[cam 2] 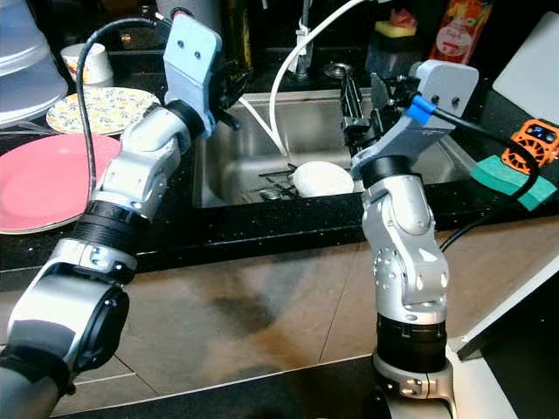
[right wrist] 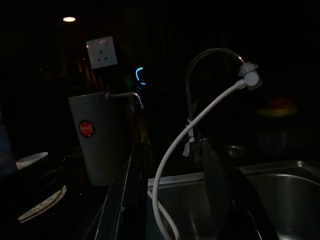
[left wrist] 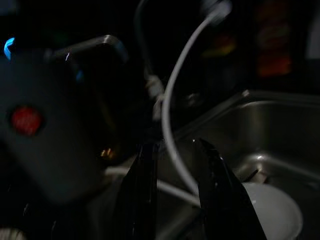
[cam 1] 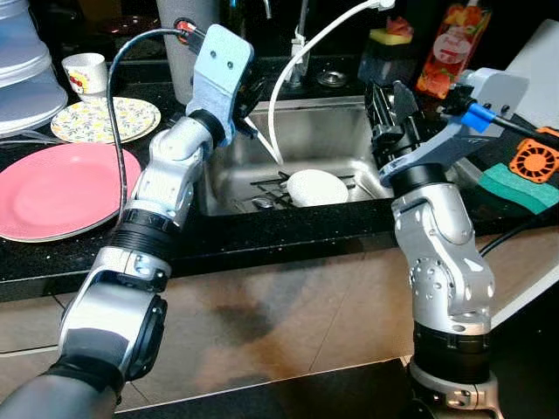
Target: Kitchen organization
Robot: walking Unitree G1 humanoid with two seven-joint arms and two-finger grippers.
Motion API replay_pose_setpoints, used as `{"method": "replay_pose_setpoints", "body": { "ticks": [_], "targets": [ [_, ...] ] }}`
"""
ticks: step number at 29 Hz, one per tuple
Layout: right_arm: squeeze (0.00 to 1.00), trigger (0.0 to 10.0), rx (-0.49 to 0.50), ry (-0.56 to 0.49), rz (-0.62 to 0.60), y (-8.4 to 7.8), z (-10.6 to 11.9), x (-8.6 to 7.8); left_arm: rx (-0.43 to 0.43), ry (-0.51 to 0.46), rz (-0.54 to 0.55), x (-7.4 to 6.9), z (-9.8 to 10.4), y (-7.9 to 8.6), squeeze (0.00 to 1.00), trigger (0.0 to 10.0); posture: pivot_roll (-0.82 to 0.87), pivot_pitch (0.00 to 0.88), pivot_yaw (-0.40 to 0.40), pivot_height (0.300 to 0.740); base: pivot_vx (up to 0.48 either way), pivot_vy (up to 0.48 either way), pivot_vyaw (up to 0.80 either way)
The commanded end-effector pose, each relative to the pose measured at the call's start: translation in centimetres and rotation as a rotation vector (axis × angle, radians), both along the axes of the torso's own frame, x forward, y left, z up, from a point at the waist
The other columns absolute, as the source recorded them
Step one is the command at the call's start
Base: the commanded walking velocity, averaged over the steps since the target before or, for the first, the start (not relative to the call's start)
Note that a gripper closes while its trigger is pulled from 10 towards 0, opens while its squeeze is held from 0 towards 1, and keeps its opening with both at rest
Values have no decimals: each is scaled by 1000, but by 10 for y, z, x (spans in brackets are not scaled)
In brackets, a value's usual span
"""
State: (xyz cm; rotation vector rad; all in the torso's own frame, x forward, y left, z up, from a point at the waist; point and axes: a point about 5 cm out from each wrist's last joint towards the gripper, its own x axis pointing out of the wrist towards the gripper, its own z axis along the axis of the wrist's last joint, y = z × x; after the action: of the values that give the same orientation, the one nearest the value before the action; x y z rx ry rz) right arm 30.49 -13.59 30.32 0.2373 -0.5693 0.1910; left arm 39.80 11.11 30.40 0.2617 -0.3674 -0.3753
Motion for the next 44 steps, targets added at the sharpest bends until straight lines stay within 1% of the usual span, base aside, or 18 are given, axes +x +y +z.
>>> {"method": "replay_pose_setpoints", "body": {
  "ticks": [1,6,13,21,25,30,40,41,44],
  "targets": [
    [0,10000,-1,16,-2,0,-6,2,-16,53,62,3,-9,5,0,10000,-1,0,1,740,0,0,0],
    [0,10000,-2,15,-4,1,-6,2,-27,76,87,2,-12,7,0,10000,-2,0,3,740,0,0,0],
    [0,10000,-5,16,-9,-1,-7,2,-3,71,111,-1,-13,7,0,10000,-5,0,1,740,0,0,0],
    [0,10000,-8,17,-8,0,-7,3,-10,77,111,-5,-17,4,0,10000,-4,0,-2,740,0,0,0],
    [0,10000,-8,20,-6,0,-8,4,-14,96,109,-6,-21,3,0,10000,1,0,-4,740,0,0,0],
    [0,10000,-9,23,-2,0,-8,5,1,111,114,-8,-27,1,0,10000,8,0,-9,740,0,0,0],
    [0,10000,-6,31,-5,2,-12,3,16,117,126,-9,-29,2,0,10000,12,0,-15,740,0,0,0],
    [0,10000,-3,38,-4,1,-13,5,23,109,135,-10,-26,2,0,10000,34,0,-9,740,0,0,0],
    [0,10000,-3,42,-2,1,-14,6,38,109,127,-12,-27,2,0,10000,32,0,-7,740,0,0,0]
  ]
}}
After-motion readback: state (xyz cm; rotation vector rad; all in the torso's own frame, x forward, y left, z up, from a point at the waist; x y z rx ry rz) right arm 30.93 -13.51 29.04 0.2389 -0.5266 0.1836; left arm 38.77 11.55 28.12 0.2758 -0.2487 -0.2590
